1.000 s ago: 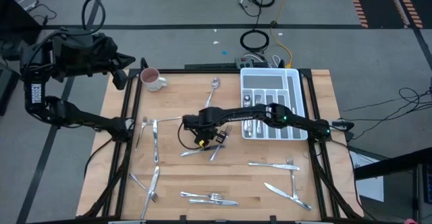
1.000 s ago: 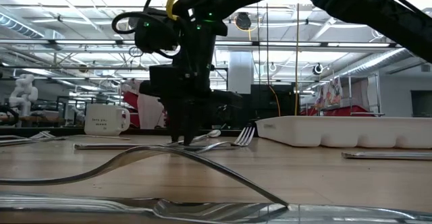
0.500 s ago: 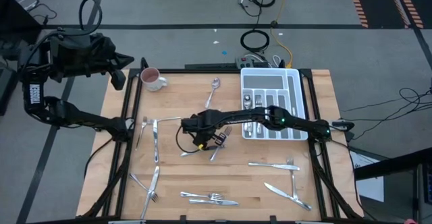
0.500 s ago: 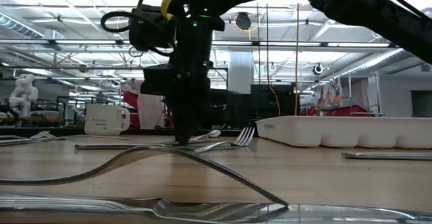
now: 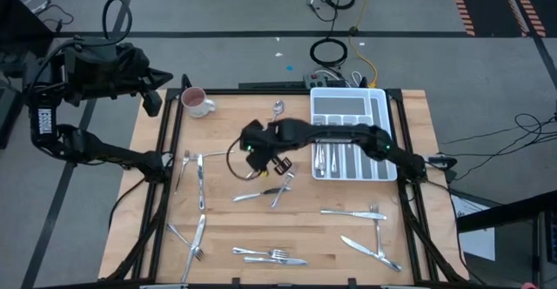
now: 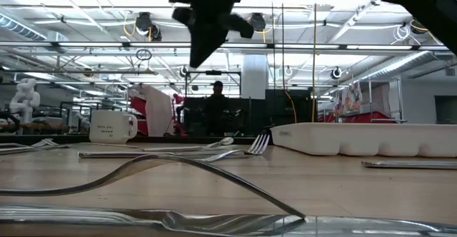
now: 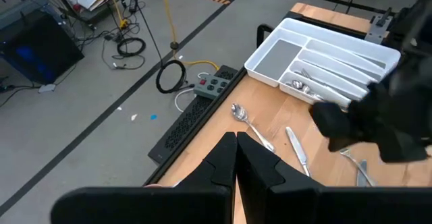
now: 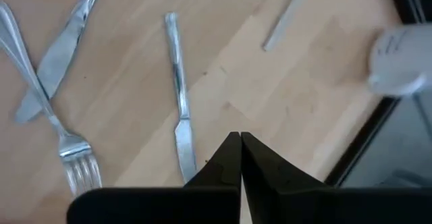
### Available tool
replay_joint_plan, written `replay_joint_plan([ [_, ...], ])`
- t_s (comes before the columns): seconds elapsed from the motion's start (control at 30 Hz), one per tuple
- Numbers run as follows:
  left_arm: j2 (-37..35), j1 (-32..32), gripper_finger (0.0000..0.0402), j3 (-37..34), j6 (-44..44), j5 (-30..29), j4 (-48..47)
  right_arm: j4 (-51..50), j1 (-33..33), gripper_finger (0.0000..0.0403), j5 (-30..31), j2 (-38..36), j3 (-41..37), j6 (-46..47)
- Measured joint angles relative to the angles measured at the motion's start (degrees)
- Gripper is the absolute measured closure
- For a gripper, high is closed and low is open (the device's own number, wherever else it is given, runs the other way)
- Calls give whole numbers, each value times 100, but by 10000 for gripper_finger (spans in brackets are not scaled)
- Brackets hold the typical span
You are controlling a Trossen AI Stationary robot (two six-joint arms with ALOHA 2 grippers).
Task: Sort silverware
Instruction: Put the silver table knife into the silverware tray
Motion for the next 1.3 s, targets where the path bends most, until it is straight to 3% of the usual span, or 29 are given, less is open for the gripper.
replay_joint_plan([
  [0.17, 0, 2, 388, 0, -19, 0, -2, -61, -261, 396, -995, 284, -15, 523],
  [0.3, 0, 2, 388, 0, -20, 0, -2, -104, -355, 353, -1510, 730, -11, 928],
  [0.53, 0, 2, 388, 0, -22, -2, -2, -59, -329, 242, -1170, 1501, -16, 519],
  [0.67, -2, 1, 388, 0, -25, -2, -2, -12, -323, 207, -892, 1549, -2, 385],
  [0.97, -4, 2, 388, 0, -19, -7, -1, 37, -328, 221, -856, 1129, 0, 106],
  [1.3, -63, 2, 388, -304, 17, -23, 1, 590, -559, 226, -933, 1390, -4, -311],
])
